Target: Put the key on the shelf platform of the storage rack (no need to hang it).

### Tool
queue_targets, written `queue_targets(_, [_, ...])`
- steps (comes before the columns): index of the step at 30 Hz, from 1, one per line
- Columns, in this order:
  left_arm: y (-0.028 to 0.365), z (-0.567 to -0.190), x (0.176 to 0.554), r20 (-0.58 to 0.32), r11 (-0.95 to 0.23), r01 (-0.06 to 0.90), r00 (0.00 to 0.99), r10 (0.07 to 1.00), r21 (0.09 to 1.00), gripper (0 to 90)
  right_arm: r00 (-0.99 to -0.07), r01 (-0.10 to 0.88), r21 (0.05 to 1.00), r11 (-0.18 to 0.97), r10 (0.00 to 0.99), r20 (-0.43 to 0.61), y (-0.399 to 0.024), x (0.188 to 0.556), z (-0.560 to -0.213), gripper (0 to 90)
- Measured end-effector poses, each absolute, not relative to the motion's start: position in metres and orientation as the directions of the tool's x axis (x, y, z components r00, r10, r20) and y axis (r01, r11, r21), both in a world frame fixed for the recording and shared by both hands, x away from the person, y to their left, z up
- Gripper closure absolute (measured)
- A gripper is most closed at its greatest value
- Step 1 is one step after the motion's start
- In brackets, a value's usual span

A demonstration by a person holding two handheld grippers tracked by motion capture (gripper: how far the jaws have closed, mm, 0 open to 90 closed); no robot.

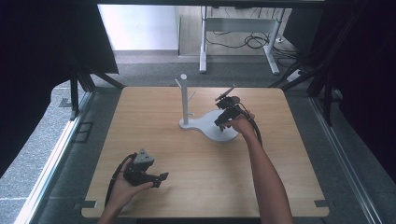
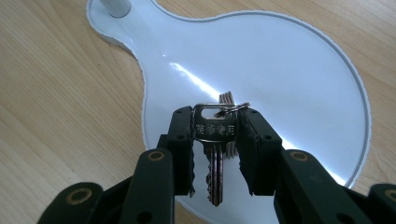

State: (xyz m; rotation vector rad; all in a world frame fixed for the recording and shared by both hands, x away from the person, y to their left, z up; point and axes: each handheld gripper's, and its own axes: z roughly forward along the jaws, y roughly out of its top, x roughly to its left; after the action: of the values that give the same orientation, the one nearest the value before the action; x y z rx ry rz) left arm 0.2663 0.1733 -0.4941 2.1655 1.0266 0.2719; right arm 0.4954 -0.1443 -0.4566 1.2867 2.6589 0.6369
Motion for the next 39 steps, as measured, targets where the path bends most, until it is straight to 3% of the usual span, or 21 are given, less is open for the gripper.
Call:
queue_targets(27, [0.173,-0.496,0.267,-0.106,-0.433,0.594,0.662,0.742,0.678,21.3,-0.612,0.724,0.415,0.55,0.791,0.02,-0.151,0.498,-0.494,66.2])
queue_targets(39, [0.173,-0.496,0.267,-0.107,-0.432,0.594,0.661,0.742,0.679,21.2,-0.598,0.717,0.457,0.526,0.801,0.016,-0.155,0.493,-0.482,49.3])
